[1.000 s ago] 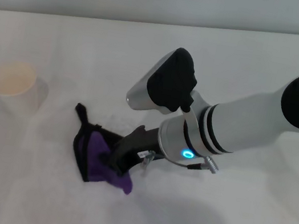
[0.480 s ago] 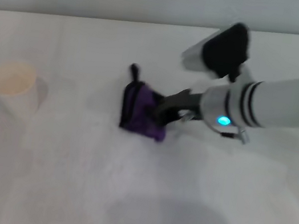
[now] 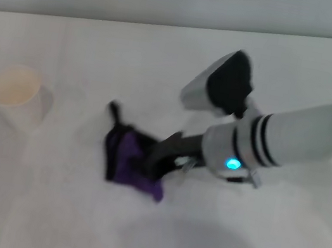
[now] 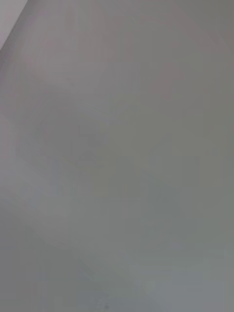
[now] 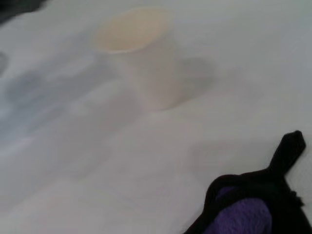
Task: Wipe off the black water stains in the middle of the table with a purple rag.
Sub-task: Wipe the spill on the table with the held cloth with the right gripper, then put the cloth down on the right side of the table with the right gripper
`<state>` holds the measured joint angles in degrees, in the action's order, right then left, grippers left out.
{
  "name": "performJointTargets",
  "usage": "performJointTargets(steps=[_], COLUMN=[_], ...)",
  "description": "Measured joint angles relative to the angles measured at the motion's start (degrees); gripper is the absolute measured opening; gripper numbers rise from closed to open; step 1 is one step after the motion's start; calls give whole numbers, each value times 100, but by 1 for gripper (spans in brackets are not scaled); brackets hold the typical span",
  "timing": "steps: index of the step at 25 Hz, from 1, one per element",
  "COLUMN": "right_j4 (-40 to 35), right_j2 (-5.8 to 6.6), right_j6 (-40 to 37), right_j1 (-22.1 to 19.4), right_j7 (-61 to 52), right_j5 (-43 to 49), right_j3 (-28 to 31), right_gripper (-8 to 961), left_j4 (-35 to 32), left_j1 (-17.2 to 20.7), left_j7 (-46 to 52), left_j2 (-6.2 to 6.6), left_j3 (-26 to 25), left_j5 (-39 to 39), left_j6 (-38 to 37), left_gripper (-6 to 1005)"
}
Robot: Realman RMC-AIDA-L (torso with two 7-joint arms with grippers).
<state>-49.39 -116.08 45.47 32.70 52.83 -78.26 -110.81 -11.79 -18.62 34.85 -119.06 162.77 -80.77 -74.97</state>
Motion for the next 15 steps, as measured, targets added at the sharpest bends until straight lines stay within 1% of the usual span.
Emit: performJointTargets(steps=[4, 7, 9, 12, 15], right_j4=[-162, -103, 15, 233, 341], right_j2=[-10, -12, 13, 69, 128], right_j6=[264, 165, -7, -77, 89], right_j1=[-8, 11, 7, -70, -277], right_j7=[306, 399, 460, 612, 792], right_j5=[-446, -535, -527, -512, -438], right_j3=[-331, -352, -252, 244, 1018], right_gripper=[142, 148, 152, 159, 165], left_j4=[-7, -17, -18, -22, -35], left_j1=[-1, -1, -4, -8, -10], left_j7=[2, 4, 4, 8, 32], left_j2=[-6, -13, -13, -11, -11], left_j3=[0, 0, -7, -36, -45], left_j5=[-1, 0, 0, -1, 0], left_j6=[8, 13, 21, 30, 30], left_gripper=[888, 888, 888, 888, 887])
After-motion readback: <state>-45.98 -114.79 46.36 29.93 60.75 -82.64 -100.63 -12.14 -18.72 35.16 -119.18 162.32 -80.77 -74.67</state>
